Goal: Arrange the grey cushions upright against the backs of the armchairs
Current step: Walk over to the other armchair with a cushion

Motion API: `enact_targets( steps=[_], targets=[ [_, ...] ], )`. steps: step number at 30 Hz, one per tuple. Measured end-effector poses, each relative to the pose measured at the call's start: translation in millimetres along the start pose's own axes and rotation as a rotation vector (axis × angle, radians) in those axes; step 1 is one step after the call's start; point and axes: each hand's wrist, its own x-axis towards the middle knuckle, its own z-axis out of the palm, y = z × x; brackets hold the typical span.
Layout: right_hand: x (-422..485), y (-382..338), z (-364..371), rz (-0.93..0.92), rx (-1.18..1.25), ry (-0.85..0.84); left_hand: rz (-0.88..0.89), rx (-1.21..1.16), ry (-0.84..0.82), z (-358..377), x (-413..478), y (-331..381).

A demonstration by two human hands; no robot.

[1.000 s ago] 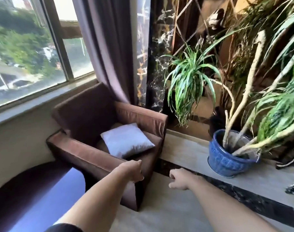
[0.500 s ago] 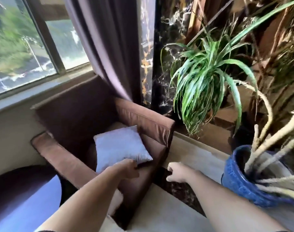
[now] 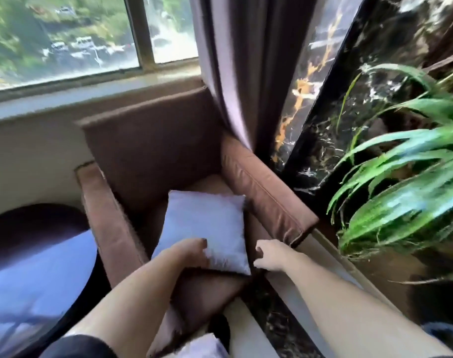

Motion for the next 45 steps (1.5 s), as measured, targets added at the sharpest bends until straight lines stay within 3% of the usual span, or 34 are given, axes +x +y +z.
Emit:
enact_targets(
  steps=[9,14,17,22,25,30,35,39,45],
  targets=[
    [119,5,-41,-0.065,-0.098,-0.111,-0.139,0.013,-0.01,-28,79,-44],
    [215,22,-20,-0.127,-0.123,-0.085,-0.239,0.033,0.049,-10,148,-70],
    [277,40,7,-0.113,-0.059,-0.042,-0.37,-0.083,0.084,9,194,-87],
    [369,78,62,0.035,0.314,0.028,-0.546,-0.339,0.252,49,271,-115],
    [404,95,93,0.163,0.596,0.016,-0.583,-0.357,0.372,73,302,-132],
    [429,109,133,0.338,1.05,-0.068,-0.677,-0.536,0.394,84,343,-156],
    [441,105,137,0.276,1.238,-0.159,-0.762,-0.886,0.444,79,368,-169],
    [452,87,116,0.289,1.481,-0.185,-0.795,-0.903,0.456,72,355,-162],
    [431,64,63,0.071,1.495,-0.147,-0.637,-1.134,0.481,34,295,-141]
  ],
)
